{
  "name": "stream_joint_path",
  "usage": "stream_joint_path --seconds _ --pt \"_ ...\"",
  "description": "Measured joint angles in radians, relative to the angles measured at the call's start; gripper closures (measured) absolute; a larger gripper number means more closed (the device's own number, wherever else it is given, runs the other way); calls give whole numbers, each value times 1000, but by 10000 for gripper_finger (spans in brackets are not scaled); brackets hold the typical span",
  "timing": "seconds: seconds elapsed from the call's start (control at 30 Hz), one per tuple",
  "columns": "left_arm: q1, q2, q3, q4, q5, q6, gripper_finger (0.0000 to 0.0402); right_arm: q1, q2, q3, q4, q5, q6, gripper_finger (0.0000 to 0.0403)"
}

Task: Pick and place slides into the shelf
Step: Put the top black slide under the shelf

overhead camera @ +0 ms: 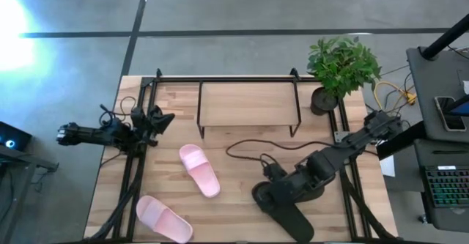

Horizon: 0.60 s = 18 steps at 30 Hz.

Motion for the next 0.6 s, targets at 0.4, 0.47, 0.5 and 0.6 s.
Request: stream_joint_path --seconds 0.4,0.47,0.5,0.6 --pt "0 65 0 -65 11 12 402 -16 52 7 -227 -411 156 314" --pt "0 79 0 -69 11 46 402 -13 54 7 -306 -451 179 279" --pt "0 88 0 -69 11 59 402 -13 55 7 -349 -454 191 262" --pt "0 106 0 -70 11 83 402 -14 54 7 -473 -402 198 219"
